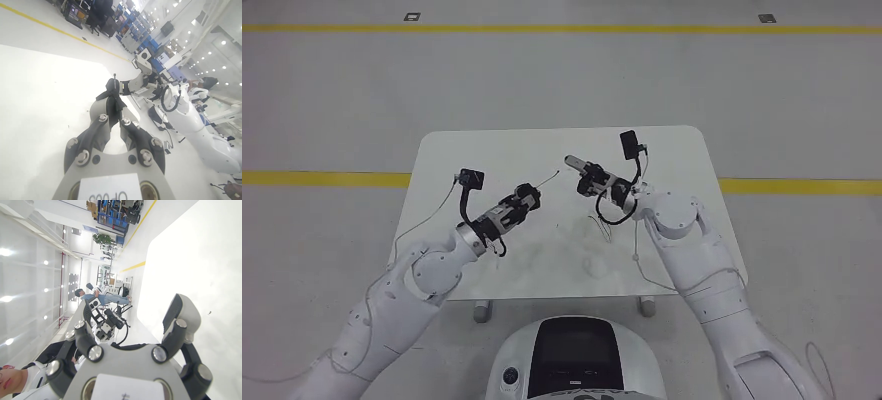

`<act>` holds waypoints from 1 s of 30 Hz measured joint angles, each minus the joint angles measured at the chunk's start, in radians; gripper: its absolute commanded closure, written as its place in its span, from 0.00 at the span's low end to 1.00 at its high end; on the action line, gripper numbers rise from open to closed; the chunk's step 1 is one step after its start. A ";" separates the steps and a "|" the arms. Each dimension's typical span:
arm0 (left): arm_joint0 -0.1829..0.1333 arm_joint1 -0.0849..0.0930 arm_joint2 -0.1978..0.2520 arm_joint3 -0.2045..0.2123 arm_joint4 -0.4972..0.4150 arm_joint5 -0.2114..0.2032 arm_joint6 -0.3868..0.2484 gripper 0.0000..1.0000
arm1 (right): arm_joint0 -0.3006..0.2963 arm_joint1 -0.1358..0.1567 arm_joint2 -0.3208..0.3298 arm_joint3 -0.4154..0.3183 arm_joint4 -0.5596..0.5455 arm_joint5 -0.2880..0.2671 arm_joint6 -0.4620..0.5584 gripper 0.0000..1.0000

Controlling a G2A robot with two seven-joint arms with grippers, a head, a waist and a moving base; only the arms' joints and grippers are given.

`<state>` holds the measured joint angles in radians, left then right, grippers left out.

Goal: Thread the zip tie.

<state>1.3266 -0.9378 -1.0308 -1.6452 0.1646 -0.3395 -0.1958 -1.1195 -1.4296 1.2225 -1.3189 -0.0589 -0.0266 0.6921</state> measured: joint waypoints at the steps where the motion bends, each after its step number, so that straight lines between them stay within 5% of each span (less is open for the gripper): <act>1: 0.000 -0.001 -0.003 -0.001 -0.033 -0.001 -0.015 1.00 | 0.000 0.002 0.002 0.000 0.003 -0.009 0.006 0.00; 7: -0.002 0.000 -0.018 -0.008 -0.189 -0.001 -0.133 1.00 | 0.018 0.010 0.006 0.022 0.008 -0.056 0.048 0.00; 30: -0.002 0.000 -0.018 -0.008 -0.188 -0.001 -0.134 1.00 | 0.018 0.009 0.006 0.022 0.008 -0.055 0.048 0.00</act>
<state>1.3248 -0.9379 -1.0485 -1.6530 -0.0236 -0.3400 -0.3293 -1.1019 -1.4201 1.2287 -1.2964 -0.0512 -0.0816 0.7398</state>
